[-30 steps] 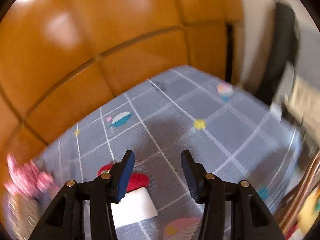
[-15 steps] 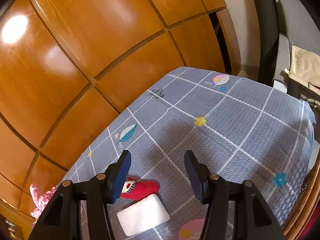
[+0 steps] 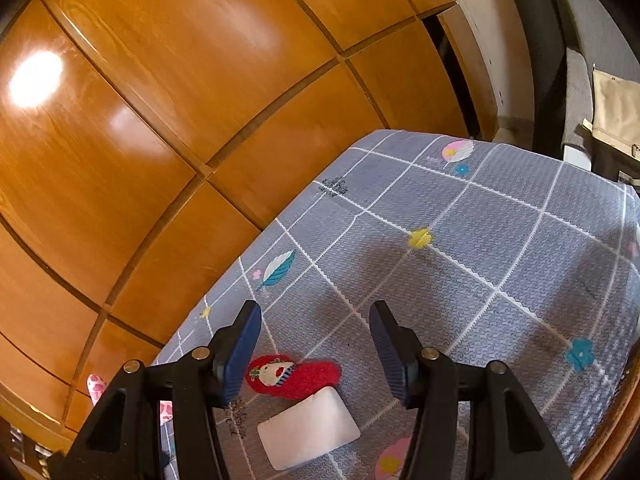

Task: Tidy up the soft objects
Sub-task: 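Grasp the white foam block with the left tool while the right tool grasps the red sock, then drop the white foam block into the tray with the left tool while the right tool holds the sock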

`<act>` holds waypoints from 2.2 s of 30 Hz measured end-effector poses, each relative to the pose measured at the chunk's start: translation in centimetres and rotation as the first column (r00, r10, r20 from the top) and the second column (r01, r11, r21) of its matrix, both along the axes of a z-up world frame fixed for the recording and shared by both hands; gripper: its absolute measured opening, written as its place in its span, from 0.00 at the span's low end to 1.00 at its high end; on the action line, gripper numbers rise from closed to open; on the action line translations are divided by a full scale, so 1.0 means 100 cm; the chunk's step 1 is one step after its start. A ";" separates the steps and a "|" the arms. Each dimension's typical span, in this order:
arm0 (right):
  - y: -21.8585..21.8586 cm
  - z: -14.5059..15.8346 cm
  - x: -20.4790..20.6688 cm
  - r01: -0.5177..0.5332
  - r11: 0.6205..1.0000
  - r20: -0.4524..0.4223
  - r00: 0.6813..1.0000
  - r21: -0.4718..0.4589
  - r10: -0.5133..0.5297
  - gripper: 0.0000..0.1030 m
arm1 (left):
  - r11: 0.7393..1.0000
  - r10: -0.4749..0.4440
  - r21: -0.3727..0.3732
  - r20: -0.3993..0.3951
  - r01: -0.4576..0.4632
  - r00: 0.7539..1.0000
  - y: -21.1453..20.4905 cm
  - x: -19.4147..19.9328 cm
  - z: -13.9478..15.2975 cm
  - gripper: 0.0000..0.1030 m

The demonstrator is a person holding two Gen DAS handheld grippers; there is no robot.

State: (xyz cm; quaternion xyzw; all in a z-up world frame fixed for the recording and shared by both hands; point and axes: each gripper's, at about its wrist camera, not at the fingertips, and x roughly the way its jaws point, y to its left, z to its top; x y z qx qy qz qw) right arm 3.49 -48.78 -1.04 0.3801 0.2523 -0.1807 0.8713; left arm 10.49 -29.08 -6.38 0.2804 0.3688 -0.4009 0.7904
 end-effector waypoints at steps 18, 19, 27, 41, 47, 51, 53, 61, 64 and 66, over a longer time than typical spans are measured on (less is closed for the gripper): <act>-0.002 0.000 -0.002 -0.012 1.000 0.024 1.000 0.026 0.011 0.55 | 0.995 -0.103 -0.032 -0.121 0.099 0.987 -0.054 0.023 -0.030 0.70; -0.002 0.000 -0.002 -0.010 1.000 0.024 1.000 0.026 0.010 0.55 | 0.994 -0.101 -0.046 -0.121 0.096 0.987 -0.049 0.020 -0.028 0.69; -0.001 -0.001 0.001 -0.020 0.999 0.004 1.000 0.032 0.020 0.55 | 0.979 0.140 -0.132 -0.128 -0.157 0.982 0.037 -0.004 -0.007 0.69; 0.054 -0.029 0.081 -0.401 0.916 -0.341 0.864 -0.022 0.371 0.55 | 0.831 0.511 -0.162 -0.158 -0.532 0.845 0.169 -0.020 -0.019 0.69; 0.104 -0.054 0.126 -0.588 0.778 -0.586 0.717 -0.220 0.377 0.55 | 0.816 0.534 -0.153 -0.171 -0.558 0.828 0.173 -0.016 -0.041 0.70; 0.110 -0.075 0.133 -0.630 0.749 -0.620 0.677 -0.207 0.398 0.29 | 0.818 0.536 -0.167 -0.125 -0.551 0.835 0.170 -0.020 -0.047 0.71; 0.114 -0.074 0.129 -0.643 0.723 -0.620 0.682 -0.254 0.389 0.23 | 0.820 0.538 -0.164 -0.105 -0.548 0.837 0.168 -0.020 -0.049 0.72; 0.097 -0.086 0.128 -0.623 0.761 -0.597 0.685 -0.183 0.417 0.27 | 0.820 0.541 -0.171 -0.078 -0.545 0.838 0.169 -0.022 -0.050 0.72; 0.095 -0.087 0.127 -0.626 0.753 -0.605 0.684 -0.201 0.407 0.27 | 0.821 0.544 -0.163 -0.068 -0.547 0.836 0.168 -0.022 -0.050 0.70; 0.100 -0.088 0.128 -0.638 0.737 -0.618 0.678 -0.225 0.398 0.27 | 0.822 0.547 -0.153 -0.055 -0.549 0.835 0.166 -0.021 -0.048 0.69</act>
